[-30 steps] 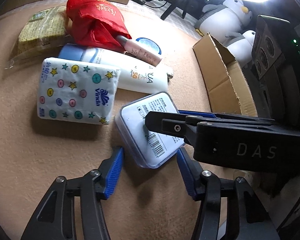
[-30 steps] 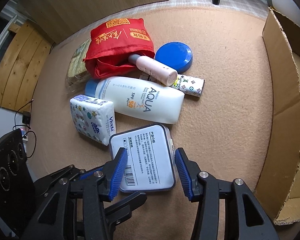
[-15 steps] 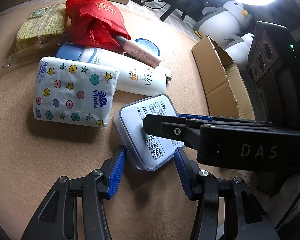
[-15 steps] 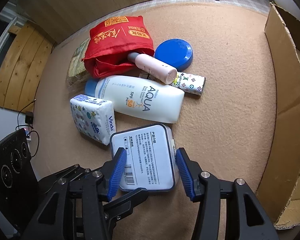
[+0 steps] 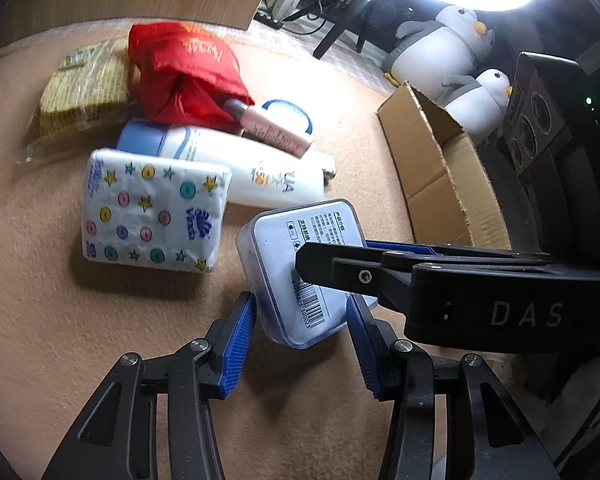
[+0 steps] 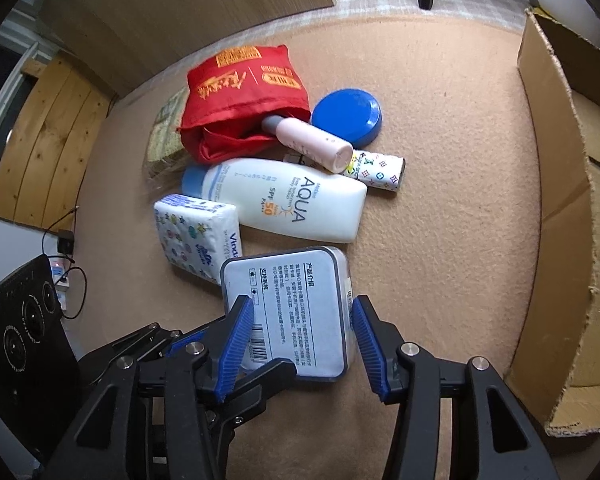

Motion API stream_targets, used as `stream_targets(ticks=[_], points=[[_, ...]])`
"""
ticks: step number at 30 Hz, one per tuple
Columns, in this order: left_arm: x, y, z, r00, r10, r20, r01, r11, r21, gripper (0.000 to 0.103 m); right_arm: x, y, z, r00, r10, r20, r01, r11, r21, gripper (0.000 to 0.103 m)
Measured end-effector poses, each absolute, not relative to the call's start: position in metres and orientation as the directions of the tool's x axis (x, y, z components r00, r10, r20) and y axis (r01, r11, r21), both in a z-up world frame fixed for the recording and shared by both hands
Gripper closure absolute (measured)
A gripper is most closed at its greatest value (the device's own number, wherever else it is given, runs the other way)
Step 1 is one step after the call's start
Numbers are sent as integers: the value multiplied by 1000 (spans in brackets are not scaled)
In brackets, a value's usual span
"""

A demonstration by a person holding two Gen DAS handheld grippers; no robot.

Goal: Organize objects
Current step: 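Carry the white tin with the right tool into the cardboard box and release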

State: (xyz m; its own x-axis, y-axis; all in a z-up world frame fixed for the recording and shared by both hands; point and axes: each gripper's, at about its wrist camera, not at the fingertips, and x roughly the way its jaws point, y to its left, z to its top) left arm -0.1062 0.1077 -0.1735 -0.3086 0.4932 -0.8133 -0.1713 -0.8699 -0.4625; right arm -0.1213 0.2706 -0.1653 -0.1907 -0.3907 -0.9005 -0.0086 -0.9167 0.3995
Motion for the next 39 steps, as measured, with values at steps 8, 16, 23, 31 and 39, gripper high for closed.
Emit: stream_targets(ticks=[8, 16, 23, 31, 39], points=[[-109, 119, -139, -351, 491, -797, -219, -871, -440, 53, -120, 285, -140, -253, -397, -882, -20, -909, 416, 56], [-120, 164, -109, -367, 521, -771, -296, -851, -434, 53, -112, 325, -111, -327, -372, -869, -58, -910, 411, 56], [-122, 228, -98, -340, 558, -757, -379, -818, -432, 53, -99, 375, -100, -378, -324, -867, -126, -910, 395, 56], [-122, 298, -106, -283, 579, -764, -450, -784, -427, 53, -80, 438, -104, -400, -279, -873, -220, -896, 386, 56], [-126, 335, -120, -247, 575, -780, -474, -774, -420, 53, -71, 471, -117, -393, -262, -882, -276, -881, 384, 56]])
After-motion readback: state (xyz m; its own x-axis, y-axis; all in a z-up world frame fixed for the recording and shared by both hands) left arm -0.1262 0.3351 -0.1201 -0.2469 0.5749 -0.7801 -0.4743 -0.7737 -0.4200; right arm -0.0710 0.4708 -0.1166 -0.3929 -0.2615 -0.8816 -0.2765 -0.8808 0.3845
